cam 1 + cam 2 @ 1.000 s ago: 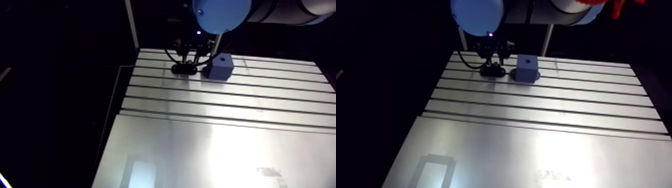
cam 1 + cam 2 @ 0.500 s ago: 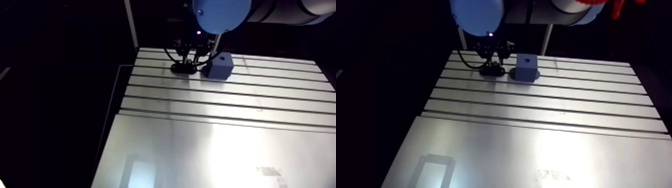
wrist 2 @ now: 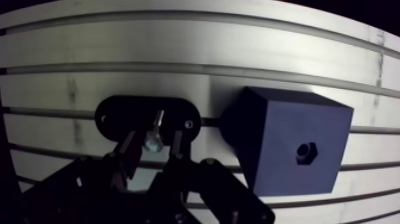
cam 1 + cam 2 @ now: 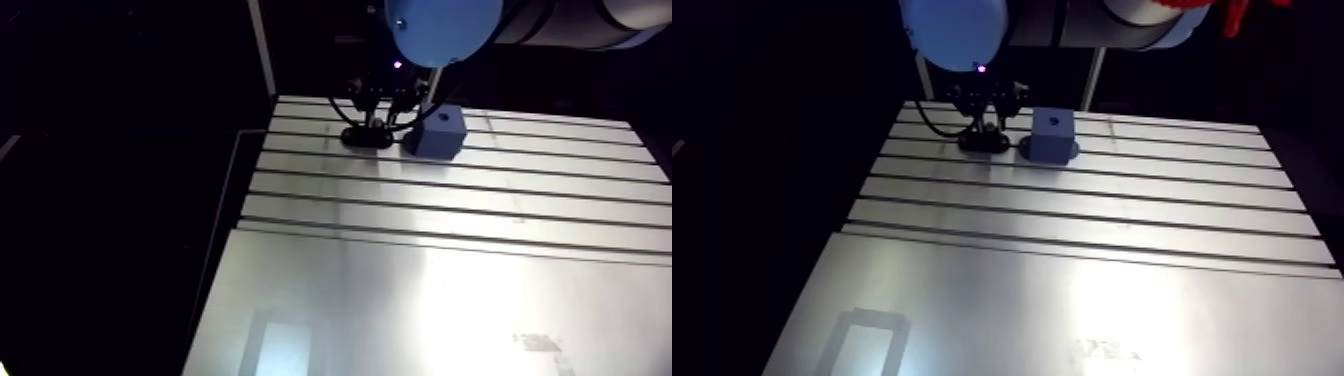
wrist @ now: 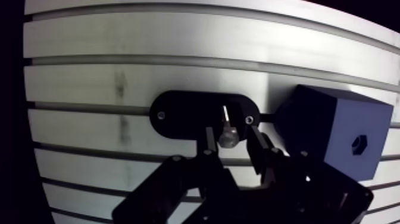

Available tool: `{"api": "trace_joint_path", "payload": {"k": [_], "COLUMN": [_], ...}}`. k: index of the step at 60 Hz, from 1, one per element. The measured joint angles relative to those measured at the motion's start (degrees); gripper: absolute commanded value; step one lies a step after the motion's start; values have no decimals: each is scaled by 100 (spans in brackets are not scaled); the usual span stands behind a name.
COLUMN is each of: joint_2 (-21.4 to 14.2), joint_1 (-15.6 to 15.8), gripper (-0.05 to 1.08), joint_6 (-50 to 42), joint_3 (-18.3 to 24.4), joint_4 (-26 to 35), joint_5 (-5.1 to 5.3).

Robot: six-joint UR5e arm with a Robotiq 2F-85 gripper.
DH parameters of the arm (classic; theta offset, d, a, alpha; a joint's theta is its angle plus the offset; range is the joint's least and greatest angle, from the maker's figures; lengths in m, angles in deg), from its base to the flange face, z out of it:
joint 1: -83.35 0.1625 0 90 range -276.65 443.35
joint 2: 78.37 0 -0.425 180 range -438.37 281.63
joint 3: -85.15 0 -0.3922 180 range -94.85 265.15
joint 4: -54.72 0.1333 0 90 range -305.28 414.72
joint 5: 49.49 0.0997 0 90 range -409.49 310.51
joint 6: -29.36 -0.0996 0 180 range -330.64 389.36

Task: Pick up the M10 bolt and insert it into the hex recess until seated.

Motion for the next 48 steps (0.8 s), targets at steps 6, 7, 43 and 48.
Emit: {"api": "trace_joint_path", "payload": {"k": [6,7,43,48], "joint_2": [0,0,-1,-1], "joint_1": [-1,-1,-1,0], "gripper": [59,59,60,60], "joint_6": [-1,-2,-7,-7], "joint_3": [0,0,6,8], "joint_4": [0,0,0,0], "joint_5": [3,3,17,18]}}
